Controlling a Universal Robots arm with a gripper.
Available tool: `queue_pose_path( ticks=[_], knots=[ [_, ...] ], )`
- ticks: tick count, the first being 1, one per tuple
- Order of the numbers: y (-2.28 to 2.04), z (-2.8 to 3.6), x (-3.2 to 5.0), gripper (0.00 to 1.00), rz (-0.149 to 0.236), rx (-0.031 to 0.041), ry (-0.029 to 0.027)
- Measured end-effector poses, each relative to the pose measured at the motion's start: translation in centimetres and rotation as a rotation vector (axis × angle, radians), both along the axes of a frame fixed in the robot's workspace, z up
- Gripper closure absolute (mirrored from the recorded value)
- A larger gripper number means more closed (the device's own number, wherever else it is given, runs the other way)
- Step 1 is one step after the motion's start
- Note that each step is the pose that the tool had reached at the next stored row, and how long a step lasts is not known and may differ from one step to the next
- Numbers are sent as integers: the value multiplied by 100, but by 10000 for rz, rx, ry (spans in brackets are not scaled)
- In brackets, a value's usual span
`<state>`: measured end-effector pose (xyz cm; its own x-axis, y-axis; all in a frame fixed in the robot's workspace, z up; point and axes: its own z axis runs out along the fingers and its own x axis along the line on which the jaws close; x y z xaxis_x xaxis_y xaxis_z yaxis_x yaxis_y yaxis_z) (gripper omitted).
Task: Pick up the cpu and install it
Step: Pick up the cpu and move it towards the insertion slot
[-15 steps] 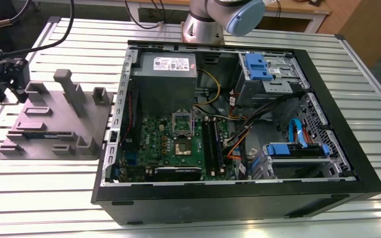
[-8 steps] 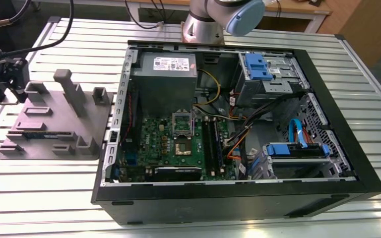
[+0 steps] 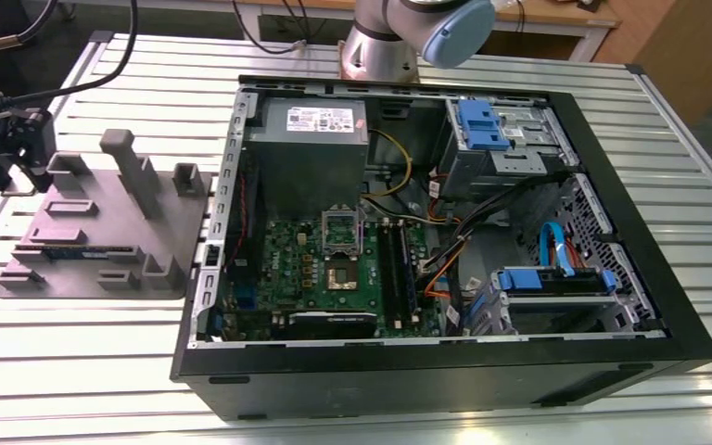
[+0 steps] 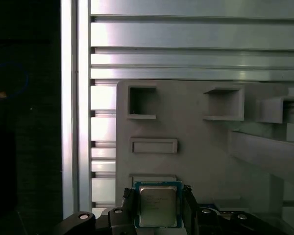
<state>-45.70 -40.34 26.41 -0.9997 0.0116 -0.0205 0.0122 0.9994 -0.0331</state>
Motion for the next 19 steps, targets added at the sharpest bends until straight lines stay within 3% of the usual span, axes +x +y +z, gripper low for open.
queue_pose_path(
  ticks=[6,19],
  knots=[
    [0,26,-1,53,-1,-1,-50],
    [1,618,0,53,0,0,-52]
  ],
)
